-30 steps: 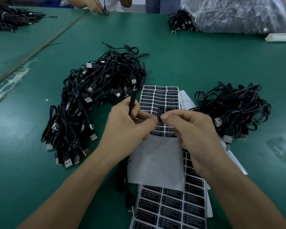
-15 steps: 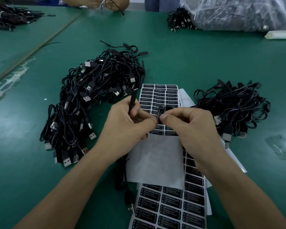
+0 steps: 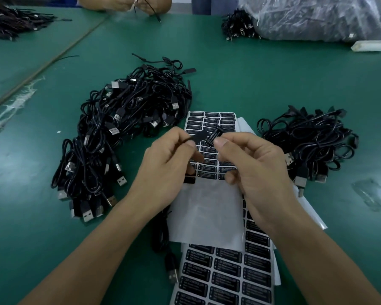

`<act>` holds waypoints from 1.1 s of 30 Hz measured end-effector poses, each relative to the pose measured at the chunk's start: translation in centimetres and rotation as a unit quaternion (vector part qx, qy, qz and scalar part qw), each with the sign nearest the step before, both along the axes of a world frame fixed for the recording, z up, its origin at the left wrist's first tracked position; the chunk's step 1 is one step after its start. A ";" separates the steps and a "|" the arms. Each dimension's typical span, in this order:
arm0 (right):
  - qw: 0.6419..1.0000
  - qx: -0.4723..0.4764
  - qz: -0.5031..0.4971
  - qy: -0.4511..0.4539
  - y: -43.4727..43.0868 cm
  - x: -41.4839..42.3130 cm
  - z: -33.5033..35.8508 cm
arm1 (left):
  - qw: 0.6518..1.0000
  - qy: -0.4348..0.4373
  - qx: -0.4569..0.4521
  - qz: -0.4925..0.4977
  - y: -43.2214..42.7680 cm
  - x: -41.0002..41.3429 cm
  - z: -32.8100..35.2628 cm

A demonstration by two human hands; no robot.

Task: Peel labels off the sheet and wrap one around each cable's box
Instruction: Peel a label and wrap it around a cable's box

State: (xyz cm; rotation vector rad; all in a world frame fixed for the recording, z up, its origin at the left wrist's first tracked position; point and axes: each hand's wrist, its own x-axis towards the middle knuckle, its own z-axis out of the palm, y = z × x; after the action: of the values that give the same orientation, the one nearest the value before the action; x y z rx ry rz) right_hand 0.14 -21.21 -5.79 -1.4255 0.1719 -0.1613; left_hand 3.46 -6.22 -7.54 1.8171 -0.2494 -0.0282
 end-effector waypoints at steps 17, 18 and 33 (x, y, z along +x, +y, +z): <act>1.000 0.013 -0.006 -0.005 -0.3 0.3 -0.5 | 0.995 -0.037 0.078 -0.057 0.2 0.3 -0.1; 1.000 0.012 -0.007 -0.005 -0.2 0.3 -0.5 | 0.994 -0.040 0.085 -0.059 0.3 0.3 -0.2; 1.000 0.013 -0.003 0.014 -0.1 0.4 -0.9 | 0.997 0.004 0.024 -0.072 0.4 0.5 -0.3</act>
State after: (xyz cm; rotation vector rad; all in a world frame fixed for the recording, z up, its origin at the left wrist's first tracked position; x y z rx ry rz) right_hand 0.56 -21.32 -6.73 -1.4012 0.2015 -0.1438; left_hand 3.93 -5.85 -7.89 1.8434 -0.3765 -0.1427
